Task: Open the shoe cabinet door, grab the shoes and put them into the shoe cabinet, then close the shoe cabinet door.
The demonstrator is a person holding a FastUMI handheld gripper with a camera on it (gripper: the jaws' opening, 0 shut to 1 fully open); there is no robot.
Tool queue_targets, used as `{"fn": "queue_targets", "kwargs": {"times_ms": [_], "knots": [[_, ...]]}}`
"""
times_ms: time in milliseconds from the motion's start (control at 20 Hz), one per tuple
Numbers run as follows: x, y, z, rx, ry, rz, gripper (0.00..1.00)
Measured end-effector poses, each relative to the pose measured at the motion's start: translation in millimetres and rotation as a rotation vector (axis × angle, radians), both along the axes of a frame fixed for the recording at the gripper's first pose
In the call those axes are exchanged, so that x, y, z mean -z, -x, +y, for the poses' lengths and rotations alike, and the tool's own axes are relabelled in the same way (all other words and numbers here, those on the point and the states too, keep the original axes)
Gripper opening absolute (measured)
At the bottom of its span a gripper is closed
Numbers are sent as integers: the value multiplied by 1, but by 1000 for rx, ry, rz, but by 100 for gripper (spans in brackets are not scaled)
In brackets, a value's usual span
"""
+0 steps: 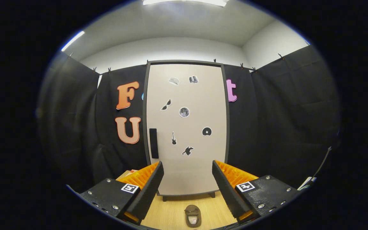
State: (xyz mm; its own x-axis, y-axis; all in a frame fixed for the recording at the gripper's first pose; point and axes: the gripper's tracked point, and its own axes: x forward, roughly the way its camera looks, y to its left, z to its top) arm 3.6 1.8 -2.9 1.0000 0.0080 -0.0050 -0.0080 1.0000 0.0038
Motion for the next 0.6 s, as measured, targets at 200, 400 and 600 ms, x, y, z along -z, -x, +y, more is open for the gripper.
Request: {"fn": "queue_targets", "kwargs": {"times_ms": [200,400,600], "knots": [[4,-7,7,-16,2,11,95],[12,-19,19,-38,1,30,95],[21,-43,38,-81,0,51,95]]}}
